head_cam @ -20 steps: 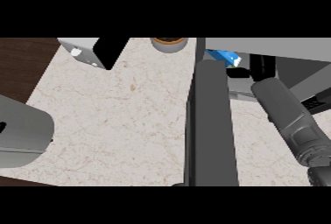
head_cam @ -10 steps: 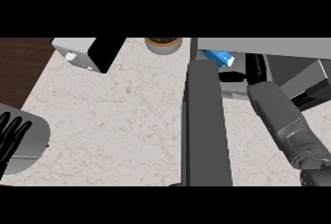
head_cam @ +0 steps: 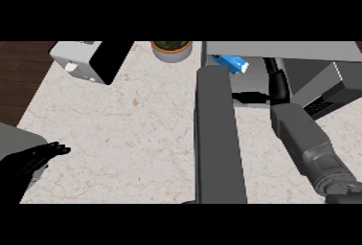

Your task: Pick up the milk, place it into the microwave and close the microwave

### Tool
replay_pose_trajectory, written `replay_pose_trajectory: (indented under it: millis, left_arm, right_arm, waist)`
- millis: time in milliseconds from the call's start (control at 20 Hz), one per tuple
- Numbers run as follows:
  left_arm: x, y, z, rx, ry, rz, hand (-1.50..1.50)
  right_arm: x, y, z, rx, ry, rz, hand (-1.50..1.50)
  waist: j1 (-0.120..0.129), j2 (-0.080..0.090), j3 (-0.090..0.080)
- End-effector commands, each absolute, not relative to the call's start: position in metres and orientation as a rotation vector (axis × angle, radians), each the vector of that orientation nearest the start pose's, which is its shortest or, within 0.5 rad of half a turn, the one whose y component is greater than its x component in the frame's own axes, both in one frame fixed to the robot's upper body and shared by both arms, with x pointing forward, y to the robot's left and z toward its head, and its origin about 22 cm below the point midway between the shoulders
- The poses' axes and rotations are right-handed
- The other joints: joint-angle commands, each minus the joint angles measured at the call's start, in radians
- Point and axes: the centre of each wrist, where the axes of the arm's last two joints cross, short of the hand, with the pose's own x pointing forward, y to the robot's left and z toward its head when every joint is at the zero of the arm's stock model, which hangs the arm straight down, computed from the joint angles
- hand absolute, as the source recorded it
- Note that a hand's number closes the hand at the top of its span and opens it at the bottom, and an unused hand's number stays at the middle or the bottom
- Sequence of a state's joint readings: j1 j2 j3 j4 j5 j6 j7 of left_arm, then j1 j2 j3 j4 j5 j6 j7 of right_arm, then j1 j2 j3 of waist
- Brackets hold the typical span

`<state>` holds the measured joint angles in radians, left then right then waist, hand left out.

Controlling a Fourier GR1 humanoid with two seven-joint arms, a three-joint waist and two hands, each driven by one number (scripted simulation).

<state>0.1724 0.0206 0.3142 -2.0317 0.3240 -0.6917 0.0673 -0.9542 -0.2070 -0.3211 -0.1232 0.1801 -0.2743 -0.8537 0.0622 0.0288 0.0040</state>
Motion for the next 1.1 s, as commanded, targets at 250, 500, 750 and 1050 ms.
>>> replay_pose_trajectory:
  millis: [250,500,750,1050]
  left_arm:
    - [0.19,0.28,0.082,-0.418,-1.822,-0.312,1.5]
    - [0.194,0.257,0.078,-0.444,-1.775,-0.312,1.5]
    - [0.198,0.244,0.067,-0.475,-1.768,-0.347,1.5]
    - [0.209,0.208,0.063,-0.459,-1.764,-0.465,1.5]
  right_arm:
    - [0.382,-0.237,-0.056,-0.067,-1.873,0.13,-1.5]
    - [0.342,-0.254,-0.097,-0.02,-1.837,0.094,-1.5]
    - [0.318,-0.241,-0.117,-0.029,-1.853,0.074,-1.5]
    - [0.276,-0.26,-0.135,-0.041,-1.824,0.051,-1.5]
  waist:
    - [-0.04,-0.019,-0.002]
    - [-0.064,-0.029,-0.004]
    - [-0.071,-0.033,-0.005]
    - [-0.091,-0.039,-0.006]
